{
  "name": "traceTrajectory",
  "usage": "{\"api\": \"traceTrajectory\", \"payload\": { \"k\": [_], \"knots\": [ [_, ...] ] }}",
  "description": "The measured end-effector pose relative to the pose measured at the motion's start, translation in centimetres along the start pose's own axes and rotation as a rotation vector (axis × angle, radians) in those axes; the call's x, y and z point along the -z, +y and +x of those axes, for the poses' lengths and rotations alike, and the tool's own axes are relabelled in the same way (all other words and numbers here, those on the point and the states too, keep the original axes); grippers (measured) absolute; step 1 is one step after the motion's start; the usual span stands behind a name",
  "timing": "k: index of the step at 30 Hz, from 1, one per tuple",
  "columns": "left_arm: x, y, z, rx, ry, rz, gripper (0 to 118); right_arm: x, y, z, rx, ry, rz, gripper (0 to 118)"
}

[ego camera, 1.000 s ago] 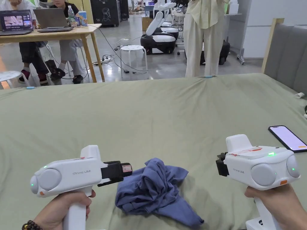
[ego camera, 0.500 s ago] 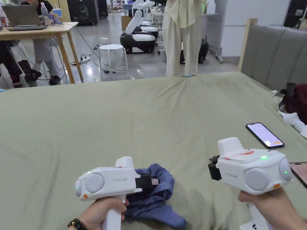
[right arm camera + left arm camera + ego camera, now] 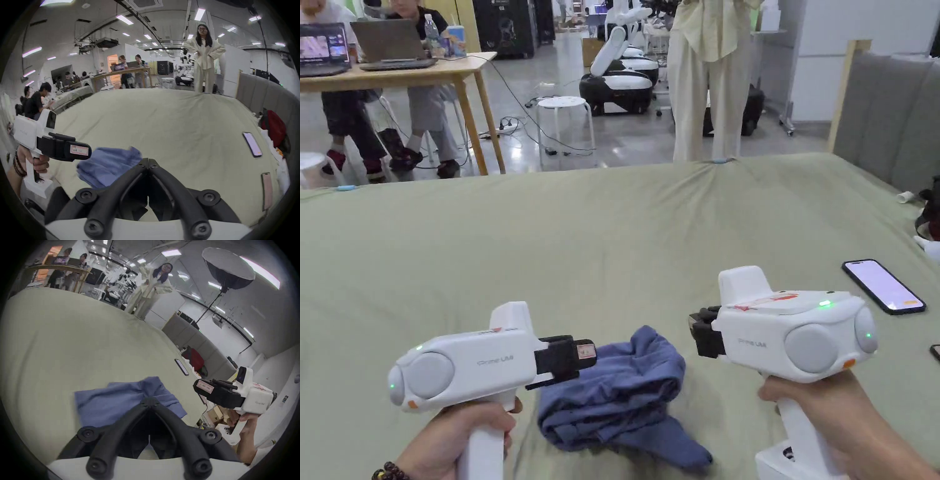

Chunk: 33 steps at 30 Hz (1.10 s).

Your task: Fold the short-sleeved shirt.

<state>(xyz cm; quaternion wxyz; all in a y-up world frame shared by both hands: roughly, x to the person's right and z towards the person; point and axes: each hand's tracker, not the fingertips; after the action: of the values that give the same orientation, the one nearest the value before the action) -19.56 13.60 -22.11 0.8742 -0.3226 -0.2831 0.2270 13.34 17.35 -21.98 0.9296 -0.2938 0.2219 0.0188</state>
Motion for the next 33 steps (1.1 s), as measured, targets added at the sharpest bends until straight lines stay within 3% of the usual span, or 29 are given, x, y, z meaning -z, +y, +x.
{"api": "traceTrajectory", "payload": {
  "k": [6, 12, 14, 15, 16, 17, 21, 30, 33],
  "knots": [
    [-4.6, -1.1, -3.0, -0.048, 0.085, 0.026, 0, 4.1, -1.5, -2.3, 0.028, 0.079, -0.100, 0],
    [-5.1, -1.8, -4.3, -0.090, 0.093, 0.029, 2, 7.6, -4.9, -2.2, -0.034, -0.038, -0.225, 0],
    [-4.6, -1.8, -4.4, -0.098, 0.089, 0.027, 31, 7.7, -4.6, -1.7, 0.016, -0.044, -0.238, 0],
    [-4.3, -1.8, -4.4, -0.105, 0.077, 0.022, 61, 7.7, -4.3, -1.7, 0.004, -0.034, -0.232, 0],
    [-3.9, -1.8, -4.3, -0.112, 0.069, 0.019, 99, 7.8, -4.2, -1.7, 0.007, -0.025, -0.236, 0],
    [-3.3, -1.9, -4.2, -0.119, 0.070, 0.023, 118, 8.0, -4.3, -1.7, 0.009, -0.022, -0.244, 0],
    [-1.8, -2.0, -4.1, -0.119, 0.073, 0.058, 117, 8.1, -4.7, -1.5, 0.009, -0.025, -0.237, 0],
    [3.8, -2.3, -5.7, -0.178, 0.084, -0.056, 116, 7.9, -5.0, -1.4, 0.022, -0.015, -0.220, 0],
    [5.2, -2.6, -5.9, -0.195, 0.084, -0.092, 110, 7.8, -5.1, -1.4, 0.020, -0.011, -0.215, 0]
  ]
}}
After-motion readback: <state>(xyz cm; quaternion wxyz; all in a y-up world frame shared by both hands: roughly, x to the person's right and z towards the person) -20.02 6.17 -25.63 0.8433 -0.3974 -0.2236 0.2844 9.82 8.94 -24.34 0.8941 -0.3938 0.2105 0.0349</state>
